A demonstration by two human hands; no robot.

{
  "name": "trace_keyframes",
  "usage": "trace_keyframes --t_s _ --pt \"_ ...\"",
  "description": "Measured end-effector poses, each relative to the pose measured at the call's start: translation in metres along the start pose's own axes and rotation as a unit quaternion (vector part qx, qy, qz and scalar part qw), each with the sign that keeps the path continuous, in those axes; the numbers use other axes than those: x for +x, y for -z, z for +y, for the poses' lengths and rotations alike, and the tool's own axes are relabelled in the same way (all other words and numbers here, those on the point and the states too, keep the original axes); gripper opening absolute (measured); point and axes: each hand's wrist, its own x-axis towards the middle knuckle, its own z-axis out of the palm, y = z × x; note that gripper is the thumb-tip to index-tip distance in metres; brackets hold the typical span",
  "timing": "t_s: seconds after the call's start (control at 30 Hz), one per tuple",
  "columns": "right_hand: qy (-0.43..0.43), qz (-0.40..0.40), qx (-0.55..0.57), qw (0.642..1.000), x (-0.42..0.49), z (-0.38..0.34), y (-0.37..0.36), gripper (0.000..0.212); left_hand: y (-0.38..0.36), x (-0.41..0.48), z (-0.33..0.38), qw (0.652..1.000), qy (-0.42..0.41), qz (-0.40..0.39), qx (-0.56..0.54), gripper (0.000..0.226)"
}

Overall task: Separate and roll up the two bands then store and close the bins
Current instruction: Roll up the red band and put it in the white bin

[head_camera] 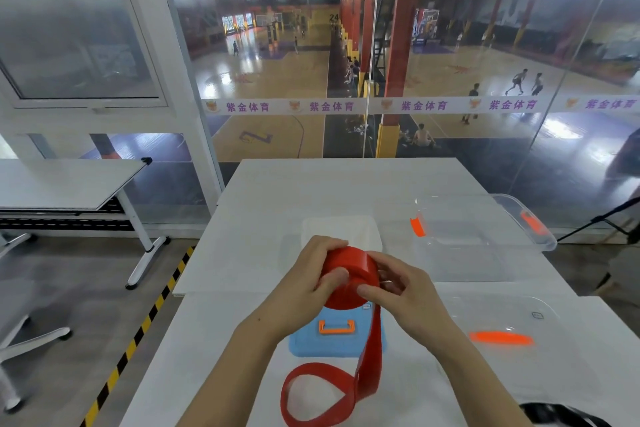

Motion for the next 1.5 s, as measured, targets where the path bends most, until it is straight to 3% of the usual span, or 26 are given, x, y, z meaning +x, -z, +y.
trace_keyframes --t_s 0.13,0.27,0.43,0.6,0.7,0.9,1.03,1.1,1.23,1.4,1.5 --pt "0.002 -0.003 0.013 1.000 -0.002 -0.003 -0.001 0.048 -0.004 0.001 0.006 0.999 -0.014 0.026 0.039 0.038" --pt "0.008 0.034 0.096 0.995 -0.004 -0.005 -0.010 0.057 -0.007 0.002 0.021 0.988 0.007 0.137 -0.066 0.037" --pt "0.037 0.069 0.170 0.982 -0.011 -0.002 -0.024 0.056 -0.001 0.004 0.042 0.918 0.064 0.261 -0.292 0.035" --pt "0.061 0.139 0.212 0.965 -0.012 -0.008 -0.039 0.046 -0.005 0.004 0.045 0.888 0.071 0.293 -0.347 0.036" --pt "0.078 0.174 0.203 0.961 -0.011 -0.012 -0.039 0.039 -0.004 0.001 0.041 0.896 0.068 0.276 -0.340 0.036" --pt "0.105 0.174 0.158 0.966 -0.003 -0.017 -0.021 0.042 0.015 -0.004 0.033 0.952 0.063 0.175 -0.243 0.024" --pt "0.128 0.115 0.083 0.981 -0.007 -0.026 -0.011 0.043 0.037 -0.001 0.036 0.998 -0.005 0.057 -0.033 0.047" --pt "0.129 0.112 0.064 0.983 -0.009 -0.029 -0.010 0.036 0.040 0.002 0.040 0.996 -0.035 0.011 0.076 0.046" --pt "0.100 0.137 0.132 0.977 -0.011 -0.032 -0.011 0.027 0.029 0.004 0.041 0.992 -0.076 0.089 0.037 0.034" --pt "0.096 0.136 0.175 0.970 -0.017 -0.028 -0.018 0.051 0.007 0.003 0.054 0.961 -0.062 0.227 -0.144 0.029" --pt "0.088 0.158 0.188 0.965 -0.019 -0.025 -0.020 0.052 -0.002 0.003 0.059 0.941 -0.043 0.264 -0.208 0.029"
